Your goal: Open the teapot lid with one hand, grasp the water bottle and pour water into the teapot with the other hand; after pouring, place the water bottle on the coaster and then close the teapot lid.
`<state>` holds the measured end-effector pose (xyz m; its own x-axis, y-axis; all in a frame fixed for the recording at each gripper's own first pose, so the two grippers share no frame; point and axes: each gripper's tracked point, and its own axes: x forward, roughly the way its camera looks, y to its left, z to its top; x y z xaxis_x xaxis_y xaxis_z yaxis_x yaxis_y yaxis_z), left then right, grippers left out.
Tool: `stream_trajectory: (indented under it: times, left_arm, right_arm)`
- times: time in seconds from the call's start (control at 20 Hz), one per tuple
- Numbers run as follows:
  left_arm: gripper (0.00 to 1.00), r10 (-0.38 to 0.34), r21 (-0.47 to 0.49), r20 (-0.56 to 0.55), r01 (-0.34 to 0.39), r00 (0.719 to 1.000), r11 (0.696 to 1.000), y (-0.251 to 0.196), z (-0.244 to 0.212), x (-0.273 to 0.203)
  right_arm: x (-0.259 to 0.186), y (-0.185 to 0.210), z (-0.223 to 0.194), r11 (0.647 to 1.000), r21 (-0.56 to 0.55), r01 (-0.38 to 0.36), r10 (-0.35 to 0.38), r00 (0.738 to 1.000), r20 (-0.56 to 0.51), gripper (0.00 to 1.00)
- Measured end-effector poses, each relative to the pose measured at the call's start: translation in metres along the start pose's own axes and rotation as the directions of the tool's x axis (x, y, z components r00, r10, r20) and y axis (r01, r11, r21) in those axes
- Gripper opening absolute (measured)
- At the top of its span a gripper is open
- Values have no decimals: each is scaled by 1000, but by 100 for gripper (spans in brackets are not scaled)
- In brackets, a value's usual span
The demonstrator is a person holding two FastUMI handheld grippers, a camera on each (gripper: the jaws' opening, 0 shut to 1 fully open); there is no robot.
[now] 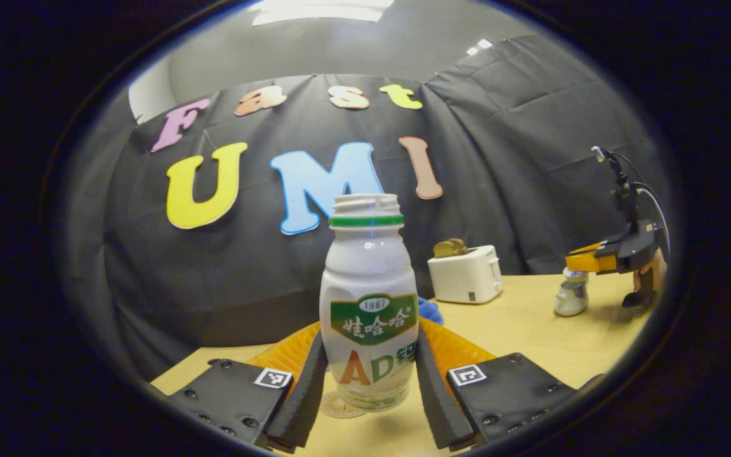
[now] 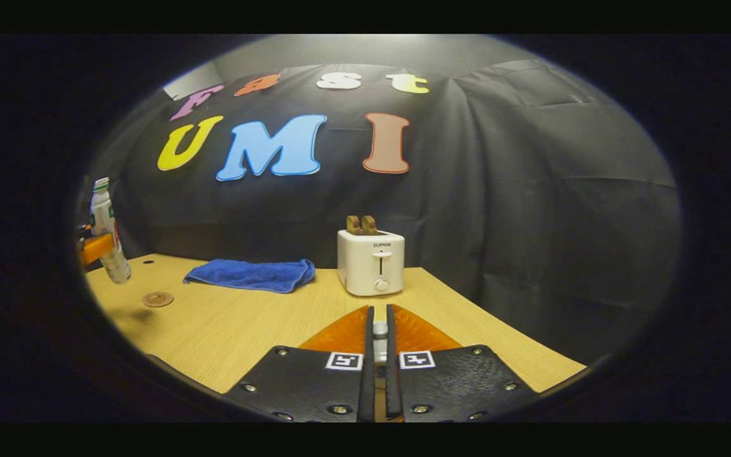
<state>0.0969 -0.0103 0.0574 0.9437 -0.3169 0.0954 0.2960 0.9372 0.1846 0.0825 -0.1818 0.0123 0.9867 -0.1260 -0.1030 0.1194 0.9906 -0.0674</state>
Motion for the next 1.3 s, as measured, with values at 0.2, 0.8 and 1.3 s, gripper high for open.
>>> stream_trajectory:
  times: [0.2, 0.8, 1.3]
  left_arm:
    - [79, 12, 6, -32, -12, 999, 1000, 15, -15, 1]
    - [77, 1, 22, -45, 0, 999, 1000, 26, -20, 4]
    - [80, -10, 3, -68, 10, 998, 1000, 27, -26, 4]
  right_arm:
    - [8, -3, -13, 1000, 5, 13, -13, 999, -47, 7]
    - [25, -6, -24, 997, -36, 62, -65, 994, -84, 7]
    - [0, -15, -11, 996, -3, 92, -92, 994, -64, 42]
